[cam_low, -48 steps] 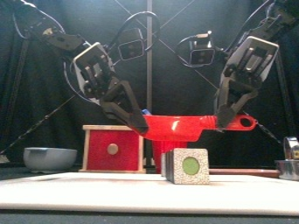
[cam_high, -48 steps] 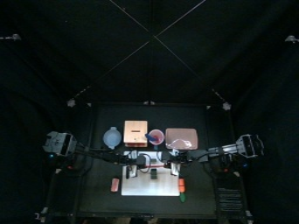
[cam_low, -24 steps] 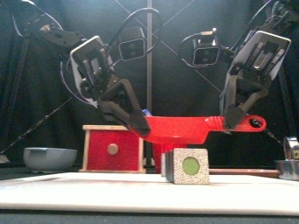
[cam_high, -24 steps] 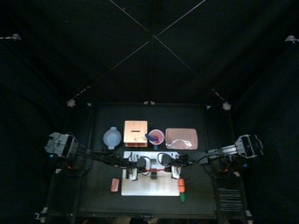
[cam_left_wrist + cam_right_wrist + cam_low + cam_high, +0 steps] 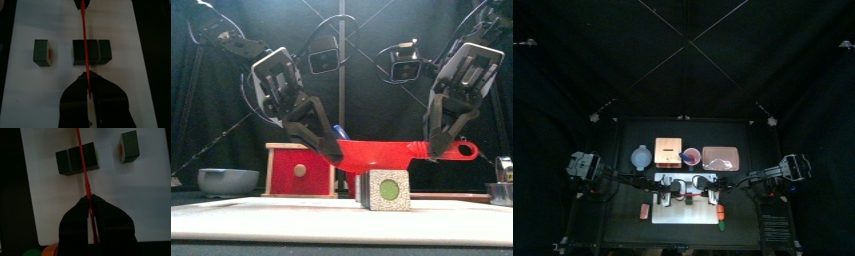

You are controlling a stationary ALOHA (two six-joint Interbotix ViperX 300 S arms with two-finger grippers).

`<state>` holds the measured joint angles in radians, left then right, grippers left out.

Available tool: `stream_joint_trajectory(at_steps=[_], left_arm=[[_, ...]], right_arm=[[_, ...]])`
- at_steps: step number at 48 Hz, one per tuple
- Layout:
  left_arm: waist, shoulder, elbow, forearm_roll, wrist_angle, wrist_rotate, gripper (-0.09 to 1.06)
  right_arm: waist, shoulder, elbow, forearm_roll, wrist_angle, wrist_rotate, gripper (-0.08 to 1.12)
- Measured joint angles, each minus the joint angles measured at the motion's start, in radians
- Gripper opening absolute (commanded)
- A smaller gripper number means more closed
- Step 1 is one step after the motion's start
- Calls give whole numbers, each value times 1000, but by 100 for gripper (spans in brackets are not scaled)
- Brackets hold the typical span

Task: Place sushi on board then cut the sushi with the knife then place the pieces on the plate
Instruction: Cut the sushi into 4 pieces

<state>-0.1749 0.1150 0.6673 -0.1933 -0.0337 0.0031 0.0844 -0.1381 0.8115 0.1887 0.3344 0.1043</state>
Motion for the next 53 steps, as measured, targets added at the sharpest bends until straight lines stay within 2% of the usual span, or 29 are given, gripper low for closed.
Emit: stream_joint_trajectory(at_steps=[17, 36, 53], left_arm=[[0, 20, 0, -2, 0, -2, 33], [0, 91, -11, -2, 3, 0, 33], [6, 97, -12, 2, 3, 3, 33]], right_arm=[[6, 31, -5, 5, 0, 2, 27], [23, 112, -15, 20, -5, 2, 27], [9, 115, -17, -8, -5, 0, 27]])
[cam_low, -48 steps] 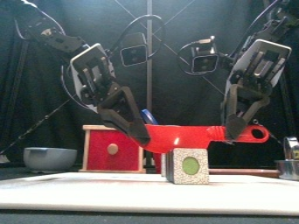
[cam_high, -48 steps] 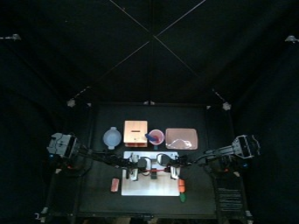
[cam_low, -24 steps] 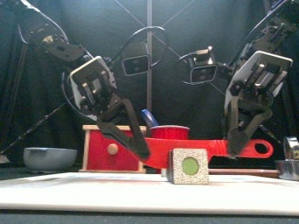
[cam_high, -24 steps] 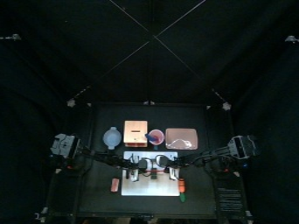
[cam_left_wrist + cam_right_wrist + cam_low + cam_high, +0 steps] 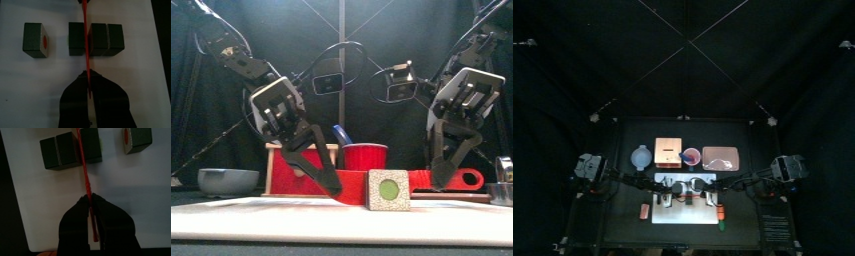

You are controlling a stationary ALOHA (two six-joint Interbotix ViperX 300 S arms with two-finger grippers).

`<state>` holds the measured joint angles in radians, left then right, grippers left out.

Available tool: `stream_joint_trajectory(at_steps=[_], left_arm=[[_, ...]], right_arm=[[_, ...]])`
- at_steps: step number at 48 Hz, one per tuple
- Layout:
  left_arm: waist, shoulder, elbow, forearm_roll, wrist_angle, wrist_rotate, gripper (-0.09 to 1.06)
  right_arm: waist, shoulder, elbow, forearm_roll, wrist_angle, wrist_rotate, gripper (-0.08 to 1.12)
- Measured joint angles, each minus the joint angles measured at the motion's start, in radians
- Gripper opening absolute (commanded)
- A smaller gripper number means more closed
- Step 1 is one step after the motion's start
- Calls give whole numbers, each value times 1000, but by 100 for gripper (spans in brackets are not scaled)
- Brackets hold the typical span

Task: Place sushi on board then cut the sushi with the knife then place the pieces on the plate
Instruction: Cut the sushi into 4 pieces

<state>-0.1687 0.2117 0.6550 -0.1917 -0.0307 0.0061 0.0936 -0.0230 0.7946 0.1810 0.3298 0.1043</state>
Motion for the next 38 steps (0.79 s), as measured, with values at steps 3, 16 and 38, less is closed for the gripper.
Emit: stream_joint_trajectory(at_steps=[3, 16, 38], left_arm=[[5, 0, 0, 6, 0, 2, 33], [14, -2, 0, 25, 5, 0, 33], [12, -51, 3, 26, 23, 0, 33]], right_arm=[[-6, 0, -2, -9, 0, 0, 27], [-21, 0, -5, -15, 0, 0, 27], [-20, -44, -32, -15, 49, 0, 27]])
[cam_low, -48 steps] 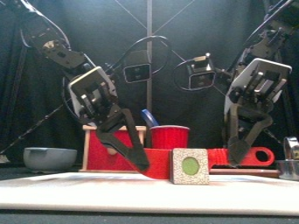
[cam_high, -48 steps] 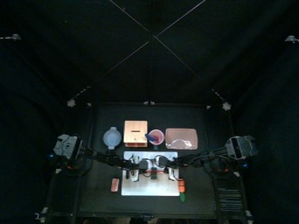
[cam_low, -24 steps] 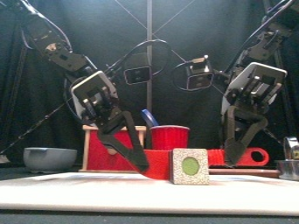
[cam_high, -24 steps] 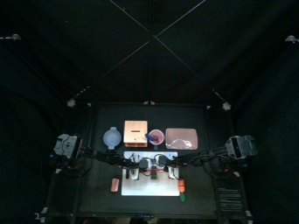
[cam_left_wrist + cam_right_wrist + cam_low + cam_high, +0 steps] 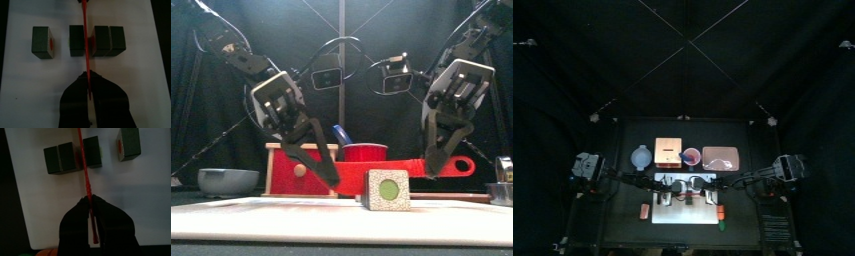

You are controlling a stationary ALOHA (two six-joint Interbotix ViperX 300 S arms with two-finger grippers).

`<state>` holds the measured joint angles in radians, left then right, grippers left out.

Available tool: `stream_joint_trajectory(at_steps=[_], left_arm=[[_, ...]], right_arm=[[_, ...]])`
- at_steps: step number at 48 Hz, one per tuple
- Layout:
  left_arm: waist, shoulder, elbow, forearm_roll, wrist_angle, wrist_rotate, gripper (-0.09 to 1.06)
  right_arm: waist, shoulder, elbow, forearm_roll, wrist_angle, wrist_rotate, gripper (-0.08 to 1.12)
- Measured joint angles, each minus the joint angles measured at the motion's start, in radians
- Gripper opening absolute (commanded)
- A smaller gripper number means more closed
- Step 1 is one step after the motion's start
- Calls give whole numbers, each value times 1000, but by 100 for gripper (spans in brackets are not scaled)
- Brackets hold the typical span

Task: Place sushi on board then cut the sushi with the knife then place the pieces on the plate
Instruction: Cut the sushi into 4 pieces

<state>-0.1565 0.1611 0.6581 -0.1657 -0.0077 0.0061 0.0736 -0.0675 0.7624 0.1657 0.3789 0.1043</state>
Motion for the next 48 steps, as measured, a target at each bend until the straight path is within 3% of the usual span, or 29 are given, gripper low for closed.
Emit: stream_joint_trajectory(at_steps=[17, 31, 48], left_arm=[[-26, -60, -3, 0, 12, -2, 33], [-63, -60, -12, -17, 12, -6, 33], [-64, -35, -15, -26, 11, -6, 33]], right_arm=[[17, -71, -5, 9, 25, 2, 27], [58, -80, -5, 44, 23, 2, 27], [61, -55, -3, 48, 18, 3, 27]])
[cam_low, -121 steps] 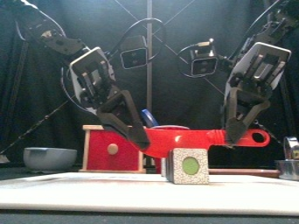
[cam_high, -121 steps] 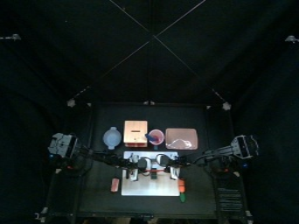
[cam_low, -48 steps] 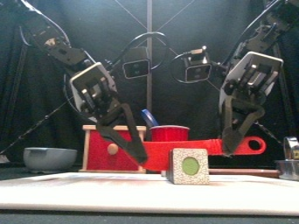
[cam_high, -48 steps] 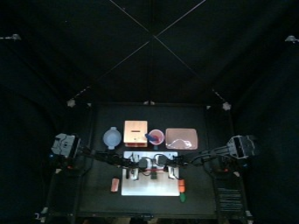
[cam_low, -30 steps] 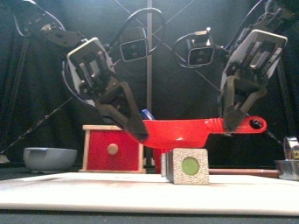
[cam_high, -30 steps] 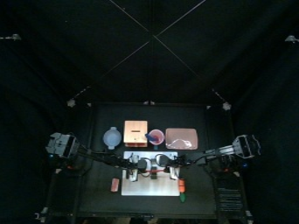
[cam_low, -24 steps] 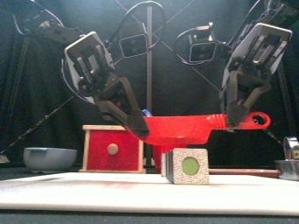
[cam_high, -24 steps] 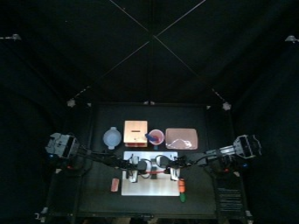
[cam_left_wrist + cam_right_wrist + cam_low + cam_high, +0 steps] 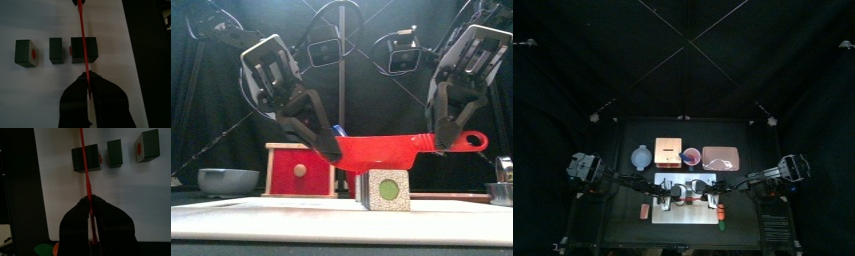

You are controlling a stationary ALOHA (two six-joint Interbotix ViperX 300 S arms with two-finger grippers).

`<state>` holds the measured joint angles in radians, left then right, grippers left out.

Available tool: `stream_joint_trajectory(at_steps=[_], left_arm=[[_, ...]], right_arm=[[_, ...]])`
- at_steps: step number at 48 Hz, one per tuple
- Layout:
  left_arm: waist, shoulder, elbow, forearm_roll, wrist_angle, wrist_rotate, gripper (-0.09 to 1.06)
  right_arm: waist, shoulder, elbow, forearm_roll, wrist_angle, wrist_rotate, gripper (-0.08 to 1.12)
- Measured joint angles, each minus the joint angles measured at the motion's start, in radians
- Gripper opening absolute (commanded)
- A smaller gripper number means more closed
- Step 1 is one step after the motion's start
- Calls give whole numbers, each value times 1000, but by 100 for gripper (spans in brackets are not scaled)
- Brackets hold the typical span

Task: Place sushi on board then cut the sushi with the knife then place the pieces on the plate
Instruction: Cut the sushi into 4 pieces

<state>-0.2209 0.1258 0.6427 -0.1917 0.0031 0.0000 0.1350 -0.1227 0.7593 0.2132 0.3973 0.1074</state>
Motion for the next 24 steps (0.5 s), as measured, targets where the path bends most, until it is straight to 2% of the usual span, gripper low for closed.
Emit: stream_joint_trajectory(at_steps=[24], left_arm=[[0, 18, -2, -12, 0, 0, 33]], right_arm=[[9, 29, -2, 21, -2, -2, 27]])
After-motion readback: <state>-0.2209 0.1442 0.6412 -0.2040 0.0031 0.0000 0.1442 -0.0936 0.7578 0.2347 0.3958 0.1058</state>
